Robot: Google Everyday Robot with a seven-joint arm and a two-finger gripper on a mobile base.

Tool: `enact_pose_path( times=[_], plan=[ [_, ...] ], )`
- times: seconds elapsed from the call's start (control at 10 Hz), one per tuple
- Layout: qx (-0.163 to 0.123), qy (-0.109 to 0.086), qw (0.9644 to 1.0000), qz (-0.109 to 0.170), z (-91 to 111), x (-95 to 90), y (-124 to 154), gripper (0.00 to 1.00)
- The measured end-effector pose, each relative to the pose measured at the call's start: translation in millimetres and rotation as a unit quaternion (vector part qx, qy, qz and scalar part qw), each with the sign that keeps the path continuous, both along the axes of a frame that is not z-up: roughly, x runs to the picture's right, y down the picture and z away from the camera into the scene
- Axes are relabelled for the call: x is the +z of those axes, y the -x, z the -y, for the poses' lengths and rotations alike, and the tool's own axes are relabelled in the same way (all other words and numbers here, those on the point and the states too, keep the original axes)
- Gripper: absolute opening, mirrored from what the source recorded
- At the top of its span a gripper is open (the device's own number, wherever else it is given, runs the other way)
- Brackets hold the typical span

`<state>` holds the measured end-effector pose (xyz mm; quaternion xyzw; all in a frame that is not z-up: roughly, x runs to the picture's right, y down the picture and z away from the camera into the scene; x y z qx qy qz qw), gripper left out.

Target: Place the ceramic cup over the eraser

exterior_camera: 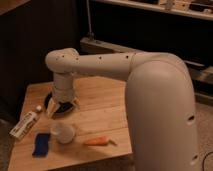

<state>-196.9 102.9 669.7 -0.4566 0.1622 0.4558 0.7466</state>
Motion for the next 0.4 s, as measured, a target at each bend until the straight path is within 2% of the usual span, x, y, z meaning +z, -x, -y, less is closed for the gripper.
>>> enact_pose_path(
  times=[0.2, 0.4],
  plan=[
    [0.016, 0.000, 0.9999, -0.006, 2.4, 2.8, -5.0, 0.80],
    [0.016, 0.000, 0.9999, -0.003, 1.5, 2.3, -0.5, 0.80]
  ],
)
